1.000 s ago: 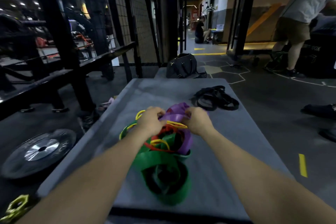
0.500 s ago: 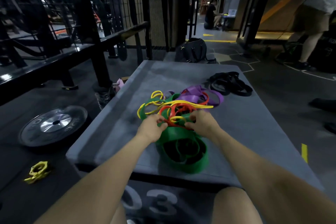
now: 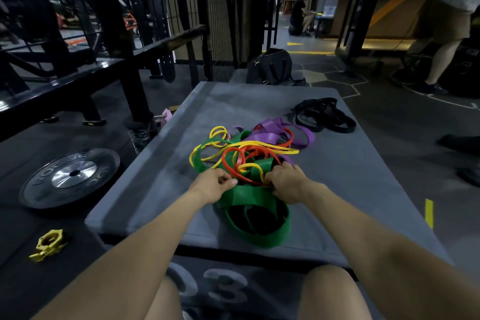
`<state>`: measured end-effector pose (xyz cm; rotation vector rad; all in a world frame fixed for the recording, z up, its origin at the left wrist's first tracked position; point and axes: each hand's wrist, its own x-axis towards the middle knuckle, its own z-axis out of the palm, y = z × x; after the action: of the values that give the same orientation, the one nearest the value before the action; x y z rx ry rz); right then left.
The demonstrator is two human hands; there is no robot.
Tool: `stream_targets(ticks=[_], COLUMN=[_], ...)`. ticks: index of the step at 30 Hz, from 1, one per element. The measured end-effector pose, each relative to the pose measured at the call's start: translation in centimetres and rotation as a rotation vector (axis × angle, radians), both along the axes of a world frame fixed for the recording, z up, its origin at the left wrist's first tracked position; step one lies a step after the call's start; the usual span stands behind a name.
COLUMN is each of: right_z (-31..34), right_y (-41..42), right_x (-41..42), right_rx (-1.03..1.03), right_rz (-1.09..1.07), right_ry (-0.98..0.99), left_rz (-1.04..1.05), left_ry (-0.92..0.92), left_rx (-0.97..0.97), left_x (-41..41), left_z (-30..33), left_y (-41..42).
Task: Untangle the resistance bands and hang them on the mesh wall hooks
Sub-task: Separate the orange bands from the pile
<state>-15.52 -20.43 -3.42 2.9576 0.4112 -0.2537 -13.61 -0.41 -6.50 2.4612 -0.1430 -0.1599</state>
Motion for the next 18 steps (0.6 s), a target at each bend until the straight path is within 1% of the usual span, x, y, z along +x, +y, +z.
stream_targets(ticks=[4, 7, 11, 15, 18], right_z=[0.3, 0.3, 0.1, -0.1, -0.8], right_y=[0.1, -0.1, -0.2, 0.6, 2.3], right_x=[0.4, 0.3, 0.3, 0.5, 0.7], right_rx=[0.059, 0.090, 0.140, 0.206, 0.276], right_rz=[-0.030, -0.038, -0.069, -0.042, -0.052], right_ry=[0.007, 0.013, 0.035, -0.060, -0.100], left_rz=[-0.051, -0.107, -0.105, -0.081, -0.047], left_ry=[0.033, 0.021, 0.008, -0.024, -0.051], left_rx=[-0.033, -0.044, -0.035, 0.016, -0.017], left_x=[-0.2, -0.8, -1.0, -0.8, -0.7], left_z=[0.2, 0.6, 0.7, 0.8, 0.8], left_y=[-0.1, -0.8, -1.0, -0.2, 0.0])
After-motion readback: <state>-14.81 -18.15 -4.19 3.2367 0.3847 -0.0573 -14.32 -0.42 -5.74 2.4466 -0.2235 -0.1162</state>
